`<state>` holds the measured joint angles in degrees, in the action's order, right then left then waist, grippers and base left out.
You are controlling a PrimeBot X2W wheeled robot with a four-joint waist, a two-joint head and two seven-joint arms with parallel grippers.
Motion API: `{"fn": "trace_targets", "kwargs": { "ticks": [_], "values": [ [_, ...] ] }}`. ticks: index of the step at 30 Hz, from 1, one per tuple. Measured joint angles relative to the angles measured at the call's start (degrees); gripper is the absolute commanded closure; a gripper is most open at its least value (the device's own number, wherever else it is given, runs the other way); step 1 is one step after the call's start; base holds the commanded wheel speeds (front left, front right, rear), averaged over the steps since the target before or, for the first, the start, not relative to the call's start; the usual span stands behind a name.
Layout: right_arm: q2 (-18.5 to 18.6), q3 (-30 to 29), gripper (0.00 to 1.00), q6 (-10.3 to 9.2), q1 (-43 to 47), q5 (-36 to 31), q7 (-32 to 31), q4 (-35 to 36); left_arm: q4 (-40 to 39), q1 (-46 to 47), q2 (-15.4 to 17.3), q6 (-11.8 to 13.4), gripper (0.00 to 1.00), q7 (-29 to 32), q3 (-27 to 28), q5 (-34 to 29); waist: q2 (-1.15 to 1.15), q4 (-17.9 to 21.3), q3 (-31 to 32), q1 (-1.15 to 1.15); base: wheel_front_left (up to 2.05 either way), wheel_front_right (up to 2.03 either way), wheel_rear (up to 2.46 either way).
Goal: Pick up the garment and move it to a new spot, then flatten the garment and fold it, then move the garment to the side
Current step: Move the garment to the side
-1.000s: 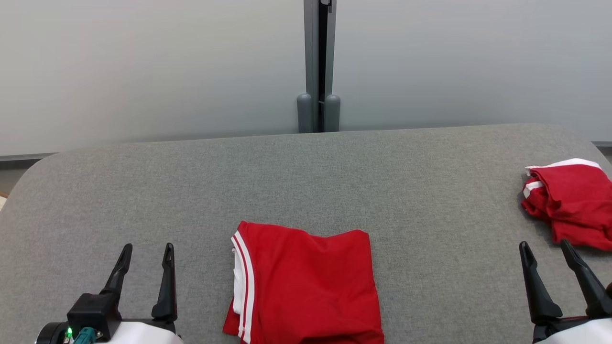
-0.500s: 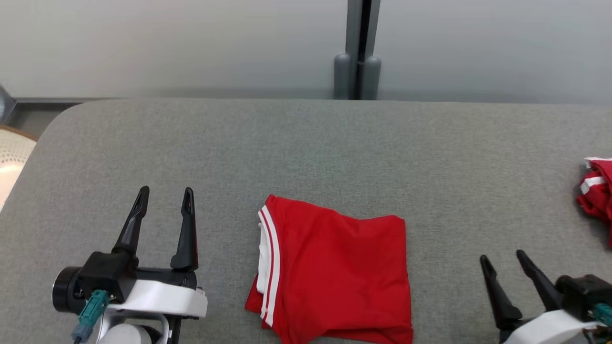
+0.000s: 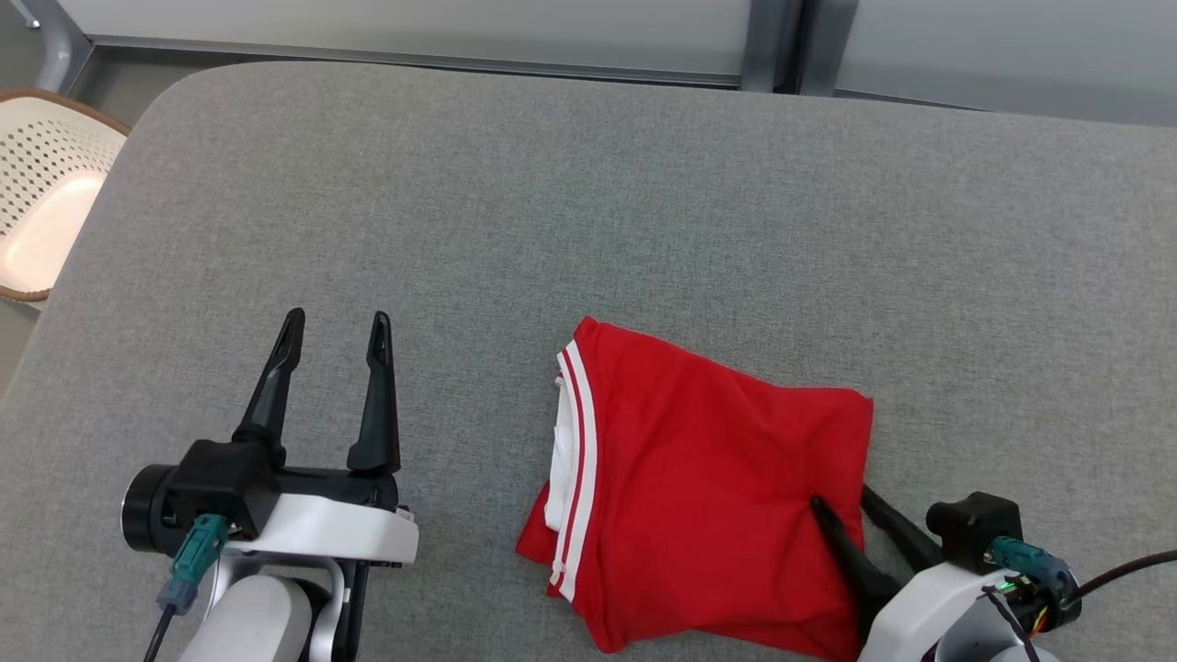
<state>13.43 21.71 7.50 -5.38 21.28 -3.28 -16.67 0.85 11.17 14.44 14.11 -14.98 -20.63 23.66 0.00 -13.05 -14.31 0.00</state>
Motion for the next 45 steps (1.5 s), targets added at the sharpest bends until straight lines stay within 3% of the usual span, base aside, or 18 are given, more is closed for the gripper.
{"fn": "trace_targets", "kwargs": {
  "ticks": [1,11,19,28,32,36,41,45],
  "values": [
    [0.02,0.35,1.0,0.0,-0.34,0.0,-0.01,-0.33,0.26,0.0,-0.11,-0.19,0.0,0.0,0.22,0.03,0.0,0.22,0.12,0.0,0.0,0.0,0.0],
    [2.2,1.12,1.0,0.08,-1.58,-2.6,-0.15,1.05,-0.13,-0.75,0.16,-0.97,0.0,-0.01,1.34,-2.01,0.0,4.6,1.43,0.0,0.0,0.0,0.0],
    [9.28,-1.42,1.0,0.05,-1.65,-3.46,-0.16,3.89,-1.37,-1.55,1.04,-1.03,0.0,0.01,1.29,-2.57,0.0,13.4,2.43,0.0,0.0,0.0,0.0],
    [13.07,-1.16,1.0,0.05,-7.13,-2.46,2.05,4.43,-3.76,1.37,2.2,-1.16,0.0,1.71,0.9,-3.69,0.0,22.8,0.58,0.0,0.0,0.0,0.0],
    [15.27,-1.18,1.0,0.07,-15.73,-1.56,3.89,2.7,-5.15,3.58,2.86,-1.09,0.0,2.68,0.81,-4.58,0.0,24.32,-2.61,0.0,0.0,0.0,0.0],
    [19.13,-4.93,1.0,0.07,-24.27,-0.49,5.12,-0.82,-6.31,5.98,3.27,-1.29,0.0,3.3,0.38,-5.37,0.0,24.8,-6.29,0.0,0.0,0.0,0.0],
    [25.55,-11.09,1.0,0.05,-28.6,0.36,4.17,-5.72,-6.82,9.39,3.14,-2.12,0.0,3.77,-0.77,-6.14,0.0,24.02,-10.81,0.0,0.0,0.0,0.0],
    [27.15,-15.3,1.0,0.07,-30.76,2.19,3.94,-10.51,-7.0,10.71,3.34,-2.21,0.0,3.79,-0.89,-6.64,0.0,22.96,-14.02,0.0,0.0,0.0,0.0]
  ]
}}
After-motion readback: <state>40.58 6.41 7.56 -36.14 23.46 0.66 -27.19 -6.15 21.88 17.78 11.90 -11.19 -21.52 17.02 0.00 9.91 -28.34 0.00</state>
